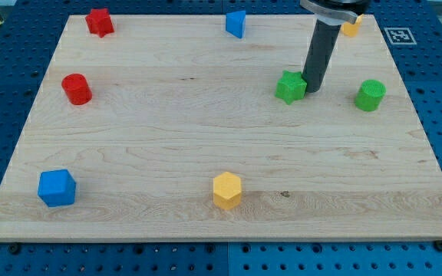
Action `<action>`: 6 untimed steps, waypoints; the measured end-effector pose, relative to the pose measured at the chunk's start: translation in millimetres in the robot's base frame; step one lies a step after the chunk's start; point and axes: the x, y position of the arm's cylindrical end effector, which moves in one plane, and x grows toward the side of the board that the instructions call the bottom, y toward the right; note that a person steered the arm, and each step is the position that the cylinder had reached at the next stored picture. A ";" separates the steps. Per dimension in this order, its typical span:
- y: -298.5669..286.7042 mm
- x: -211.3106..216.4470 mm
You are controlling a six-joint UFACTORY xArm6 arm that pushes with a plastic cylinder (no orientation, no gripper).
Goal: Move the green star toward the center of the board
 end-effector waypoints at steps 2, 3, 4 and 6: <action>-15.1 2.3; -15.2 2.3; -21.8 2.3; -58.1 13.8</action>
